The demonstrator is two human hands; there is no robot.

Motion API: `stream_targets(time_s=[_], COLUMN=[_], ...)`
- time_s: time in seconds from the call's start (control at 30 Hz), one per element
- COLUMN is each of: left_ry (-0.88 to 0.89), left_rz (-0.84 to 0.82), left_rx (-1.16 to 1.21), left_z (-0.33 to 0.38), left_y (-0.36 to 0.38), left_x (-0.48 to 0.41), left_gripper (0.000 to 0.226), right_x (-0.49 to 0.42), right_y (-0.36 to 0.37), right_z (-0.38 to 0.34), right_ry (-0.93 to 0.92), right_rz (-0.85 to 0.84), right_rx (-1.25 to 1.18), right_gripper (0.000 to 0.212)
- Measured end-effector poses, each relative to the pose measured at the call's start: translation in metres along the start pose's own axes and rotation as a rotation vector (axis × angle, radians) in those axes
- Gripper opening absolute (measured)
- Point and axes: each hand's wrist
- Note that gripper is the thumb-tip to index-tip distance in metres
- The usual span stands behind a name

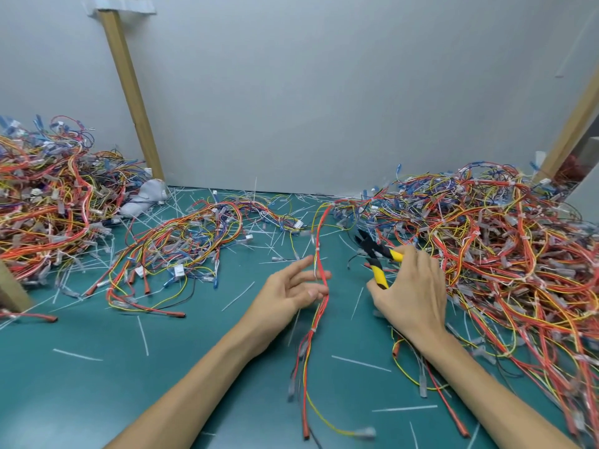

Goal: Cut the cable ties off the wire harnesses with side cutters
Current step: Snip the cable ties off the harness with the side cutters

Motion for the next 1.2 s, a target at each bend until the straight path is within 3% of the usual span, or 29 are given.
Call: stream_targets(time_s=[0.17, 0.23, 0.33, 0.43, 0.5, 0.63, 0.7, 0.83, 0.93, 1.03, 1.2], left_ry=[0.017, 0.033, 0.051, 0.027, 0.008, 0.009, 0.024, 0.103, 0.04, -0.037, -0.097], left_rz=[0.021, 0.038, 0.028, -0.011, -0.035, -0.046, 0.008, 0.261, 0.136, -0.017, -0.089], left_rx=[0.063, 0.11, 0.247, 0.44, 0.536, 0.544, 0.449, -0.045, -0.172, -0.146, -0.01], left_z=[0.001, 0.002, 0.003, 0.007, 0.009, 0.013, 0.013, 0.011, 0.012, 0.012, 0.01], left_y=[-0.005, -0.005, -0.006, -0.006, -0.008, -0.007, -0.004, -0.006, -0.002, 0.008, 0.01], left_x=[-0.001, -0.002, -0.005, -0.008, -0.008, -0.007, -0.006, -0.002, 0.004, 0.011, 0.012], left_gripper=[0.064, 0.066, 0.069, 0.073, 0.073, 0.074, 0.062, 0.025, 0.021, 0.024, 0.027], right_x=[0.0, 0.002, 0.008, 0.013, 0.014, 0.013, 0.012, 0.01, 0.007, 0.005, 0.005], right_y=[-0.015, -0.022, -0.025, -0.024, -0.025, -0.024, -0.024, -0.021, -0.019, -0.019, -0.016], right_z=[-0.003, -0.013, -0.029, -0.034, -0.034, -0.033, -0.031, -0.025, -0.022, -0.02, -0.019], right_ry=[-0.021, 0.08, 0.318, 0.351, 0.303, 0.243, 0.243, 0.338, 0.435, 0.485, 0.522], right_rz=[0.025, -0.196, -0.65, -1.028, -1.151, -1.167, -1.173, -1.176, -1.152, -1.117, -1.119], right_rx=[-0.565, -0.953, -1.452, -1.592, -1.599, -1.626, -1.644, -1.764, -1.85, -1.883, -1.887], right_gripper=[0.025, 0.014, 0.026, 0.038, 0.04, 0.037, 0.039, 0.055, 0.066, 0.068, 0.073])
Point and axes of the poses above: each hand's wrist, its own x-axis away from the middle knuckle, its own y-axis out of the palm, z = x × y, and after that the axes turned 2 degrees about z, right-handed
